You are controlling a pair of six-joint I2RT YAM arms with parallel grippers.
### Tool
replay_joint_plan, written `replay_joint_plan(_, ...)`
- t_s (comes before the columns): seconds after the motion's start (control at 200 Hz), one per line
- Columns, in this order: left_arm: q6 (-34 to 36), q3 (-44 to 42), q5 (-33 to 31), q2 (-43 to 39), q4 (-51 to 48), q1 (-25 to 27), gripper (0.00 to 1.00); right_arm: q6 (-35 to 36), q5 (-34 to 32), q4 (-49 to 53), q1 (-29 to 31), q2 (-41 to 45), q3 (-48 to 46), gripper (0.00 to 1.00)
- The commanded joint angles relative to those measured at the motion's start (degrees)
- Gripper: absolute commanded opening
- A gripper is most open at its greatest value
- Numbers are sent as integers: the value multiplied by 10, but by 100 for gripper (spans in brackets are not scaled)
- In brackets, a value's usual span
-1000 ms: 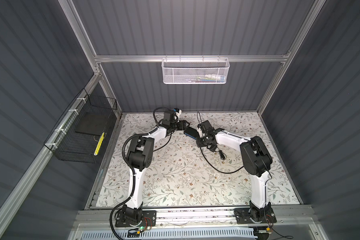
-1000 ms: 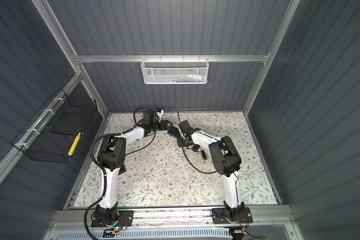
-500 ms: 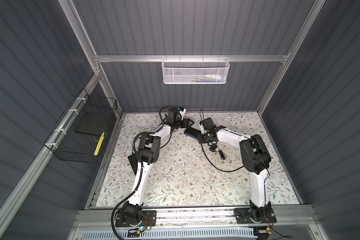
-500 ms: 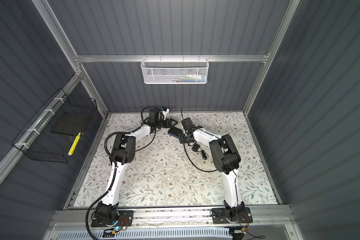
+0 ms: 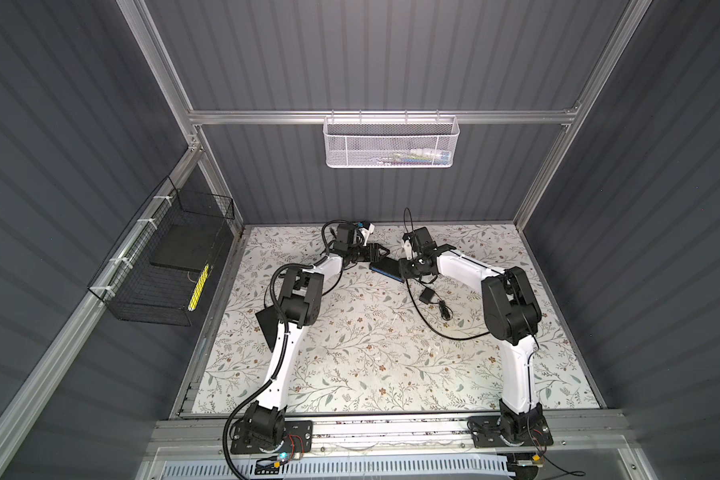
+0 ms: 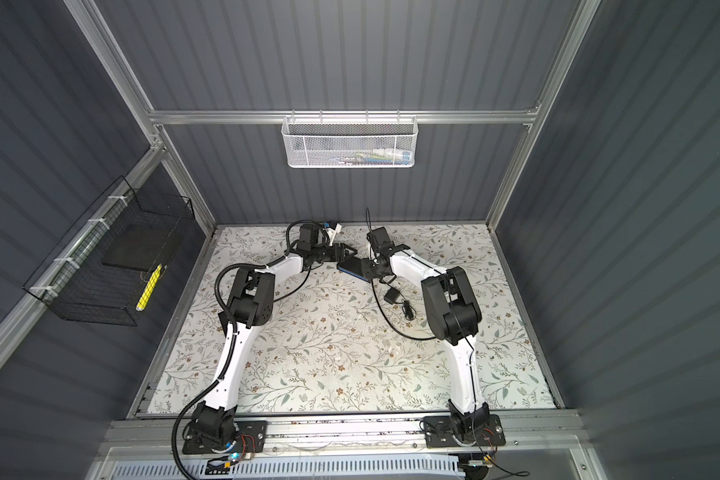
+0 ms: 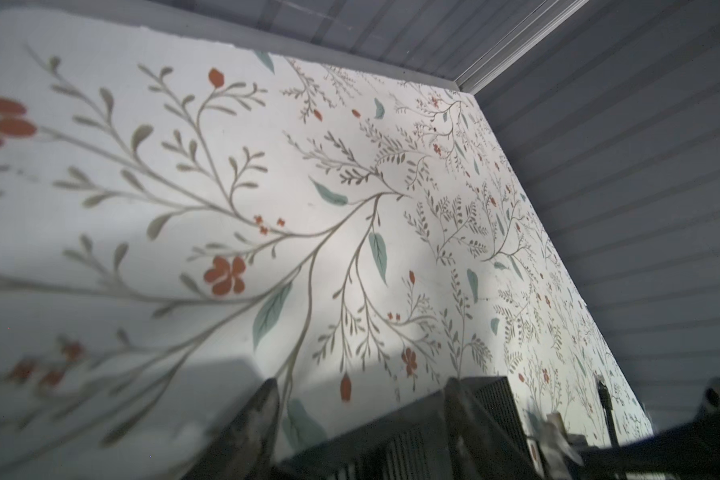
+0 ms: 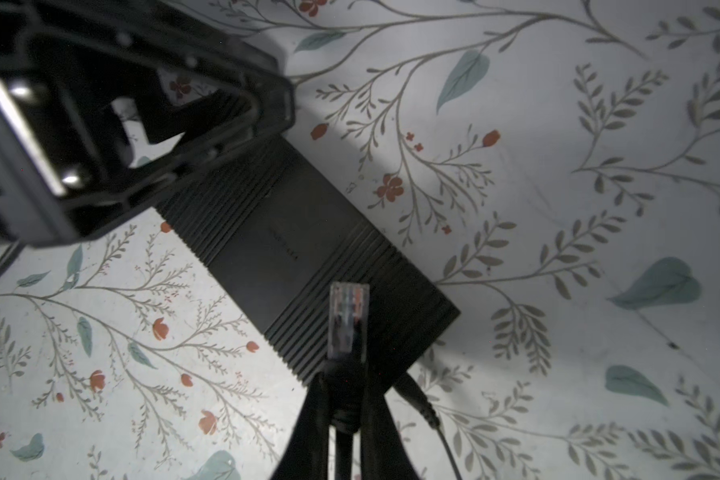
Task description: Insert the plug into the switch port
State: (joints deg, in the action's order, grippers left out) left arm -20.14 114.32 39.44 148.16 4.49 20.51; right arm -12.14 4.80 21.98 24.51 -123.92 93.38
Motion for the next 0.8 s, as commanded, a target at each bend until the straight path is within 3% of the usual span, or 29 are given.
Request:
replay_joint_plan(0.0, 11, -66, 2, -60, -9, -2, 64, 12, 13, 26, -9, -21, 19, 0)
replay_joint_plan(0.2, 12, -181, -10, -142, 17, -3, 62, 12, 13, 18, -14, -27, 21, 0)
replay_joint_plan(0.65, 7, -348, -24, -281, 33, -1, 59, 42, 41, 14, -18, -1, 2, 0)
replay_joint_plan(0.795, 42, -296, -33, -281, -8, -2, 59, 46, 10, 18, -19, 60, -38, 0)
